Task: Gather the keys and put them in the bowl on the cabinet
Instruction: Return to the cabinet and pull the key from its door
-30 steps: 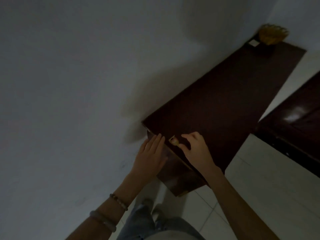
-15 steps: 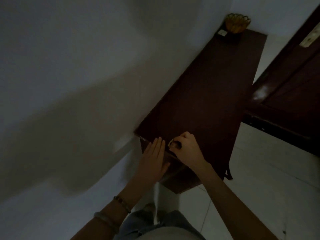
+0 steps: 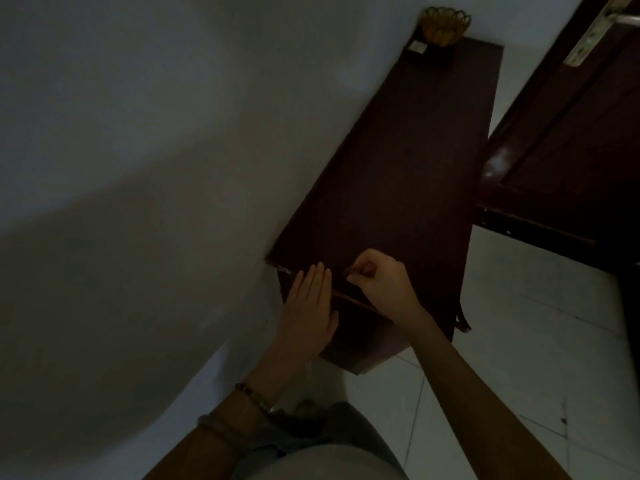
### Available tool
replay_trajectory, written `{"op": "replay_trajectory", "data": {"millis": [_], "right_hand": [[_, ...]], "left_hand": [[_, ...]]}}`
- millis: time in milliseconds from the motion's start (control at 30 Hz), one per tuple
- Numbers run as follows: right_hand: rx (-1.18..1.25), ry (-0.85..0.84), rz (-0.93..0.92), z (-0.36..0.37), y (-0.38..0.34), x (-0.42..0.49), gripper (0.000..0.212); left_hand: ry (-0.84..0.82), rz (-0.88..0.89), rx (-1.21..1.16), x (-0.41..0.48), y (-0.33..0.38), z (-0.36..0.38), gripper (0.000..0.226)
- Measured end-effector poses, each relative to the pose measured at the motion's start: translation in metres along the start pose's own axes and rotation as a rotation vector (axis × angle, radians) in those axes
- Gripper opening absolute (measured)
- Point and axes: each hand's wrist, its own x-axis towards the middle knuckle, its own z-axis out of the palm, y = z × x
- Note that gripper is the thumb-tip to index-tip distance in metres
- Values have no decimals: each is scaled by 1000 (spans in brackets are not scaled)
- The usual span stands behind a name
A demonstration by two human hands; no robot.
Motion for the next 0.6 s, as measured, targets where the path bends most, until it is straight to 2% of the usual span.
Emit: {"op": "replay_trajectory", "data": {"millis": [133, 233, 333, 500, 600], "right_hand": [[210, 106, 2, -22, -5, -14, 22], [480, 134, 53, -41, -8, -27, 16], [641, 168, 89, -58, -8, -41, 11], [663, 272, 151, -94, 10, -63, 4], [653, 352, 156, -127, 29, -77, 12]], "left_hand": [[1, -20, -75, 4, 0, -8, 65], [28, -19, -155, 13, 2, -27, 58], [110, 32, -183, 18, 16, -43, 57], [152, 180, -214, 25, 60, -54, 58], [170, 263, -224, 34, 95, -56, 54]]}}
